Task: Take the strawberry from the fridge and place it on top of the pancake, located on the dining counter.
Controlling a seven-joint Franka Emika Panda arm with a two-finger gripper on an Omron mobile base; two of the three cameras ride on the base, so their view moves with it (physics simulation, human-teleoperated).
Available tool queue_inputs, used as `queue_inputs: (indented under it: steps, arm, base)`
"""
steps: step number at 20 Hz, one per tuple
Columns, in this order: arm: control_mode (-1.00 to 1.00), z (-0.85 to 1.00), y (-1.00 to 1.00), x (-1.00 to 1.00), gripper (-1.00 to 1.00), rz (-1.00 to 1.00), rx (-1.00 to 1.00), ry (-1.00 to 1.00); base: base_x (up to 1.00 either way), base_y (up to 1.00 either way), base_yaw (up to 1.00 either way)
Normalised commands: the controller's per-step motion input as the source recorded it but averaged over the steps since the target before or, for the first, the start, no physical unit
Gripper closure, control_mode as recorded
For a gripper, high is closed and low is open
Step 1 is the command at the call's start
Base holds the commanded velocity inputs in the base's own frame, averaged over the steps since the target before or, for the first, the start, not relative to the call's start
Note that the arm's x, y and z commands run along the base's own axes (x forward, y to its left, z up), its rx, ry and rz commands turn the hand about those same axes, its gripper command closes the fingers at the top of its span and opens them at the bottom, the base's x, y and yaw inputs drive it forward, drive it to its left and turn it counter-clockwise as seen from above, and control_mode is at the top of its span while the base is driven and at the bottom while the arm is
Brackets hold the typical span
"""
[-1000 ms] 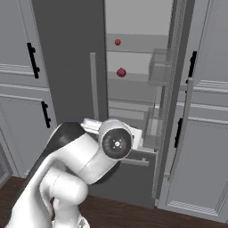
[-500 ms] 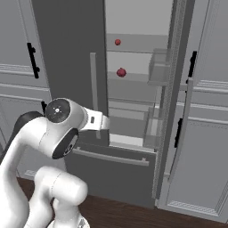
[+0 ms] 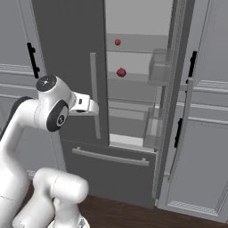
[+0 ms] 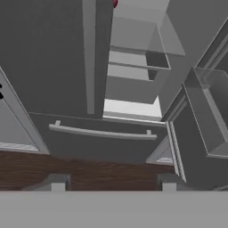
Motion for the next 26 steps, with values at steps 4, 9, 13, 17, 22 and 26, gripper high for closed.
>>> queue_inputs:
  steps: [4,9,13,17,22,26]
  arm:
    - [-1.0,-0.02,0.28,0.34,-1.0,-0.01,0.01,-0.05]
    - [-1.0,0.0,0.39,0.49,-1.0,-0.12,0.0,-0.06]
    - [-1.0,0.0,0.28,0.6,-1.0,-0.12,0.0,-0.01]
    - [-1.0,0.0,0.04,0.49,-1.0,-0.05,0.03,0.0]
    - [-1.0,0.0,0.0,0.29,-1.0,0.0,0.02,0.0]
    - [-1.0,-0.01,0.0,0.28,-1.0,-0.01,0.0,0.0]
  base:
    - [0.0,0.0,0.0]
    - [0.0,0.0,0.0]
    - [0.0,0.0,0.0]
    - [0.0,0.0,0.0]
    - [0.0,0.0,0.0]
    - [0.0,0.0,0.0]
